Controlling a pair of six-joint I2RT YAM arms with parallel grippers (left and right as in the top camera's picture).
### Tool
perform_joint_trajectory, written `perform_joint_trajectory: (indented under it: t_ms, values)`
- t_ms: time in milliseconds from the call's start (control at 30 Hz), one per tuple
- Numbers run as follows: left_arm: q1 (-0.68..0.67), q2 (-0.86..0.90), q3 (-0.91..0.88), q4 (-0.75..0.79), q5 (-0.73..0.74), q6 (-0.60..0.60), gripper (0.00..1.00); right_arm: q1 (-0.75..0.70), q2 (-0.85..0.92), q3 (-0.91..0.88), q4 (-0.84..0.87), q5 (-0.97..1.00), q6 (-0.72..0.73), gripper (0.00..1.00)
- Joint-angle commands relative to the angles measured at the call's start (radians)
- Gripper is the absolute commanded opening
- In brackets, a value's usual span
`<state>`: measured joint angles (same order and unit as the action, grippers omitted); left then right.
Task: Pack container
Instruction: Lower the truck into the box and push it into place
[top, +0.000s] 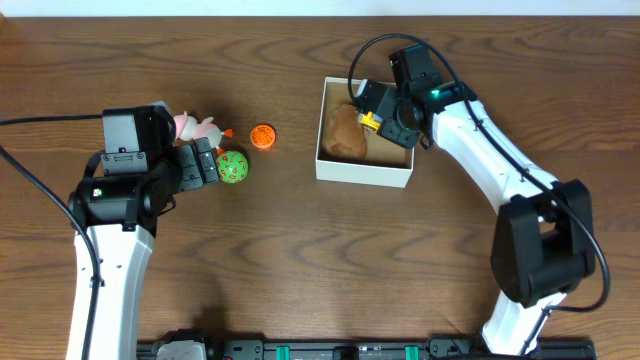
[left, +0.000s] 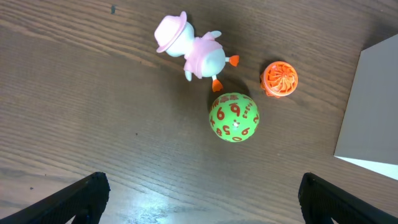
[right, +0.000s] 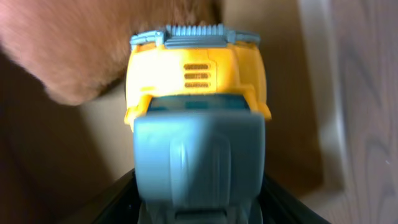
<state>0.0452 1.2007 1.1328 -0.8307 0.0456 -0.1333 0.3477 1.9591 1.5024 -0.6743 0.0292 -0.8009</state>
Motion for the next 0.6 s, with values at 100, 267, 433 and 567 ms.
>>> perform_joint_trajectory:
  t_ms: [100,267,433,567]
  values:
    - [0.005,0.000,0.023,-0.002,-0.003,0.002,0.98,-0.008,0.080,0.005,0.046,0.089,-0.037,0.61]
    - [0.005,0.000,0.023,-0.003,-0.003,0.002,0.98,-0.003,0.080,0.009,0.089,0.186,-0.053,0.67]
    - [0.005,0.000,0.023,-0.002,-0.003,0.002,0.98,0.009,0.074,0.030,0.110,0.215,-0.053,0.73]
    - [0.005,0.000,0.023,-0.002,-0.003,0.002,0.98,0.019,0.057,0.054,0.113,0.215,-0.053,0.75]
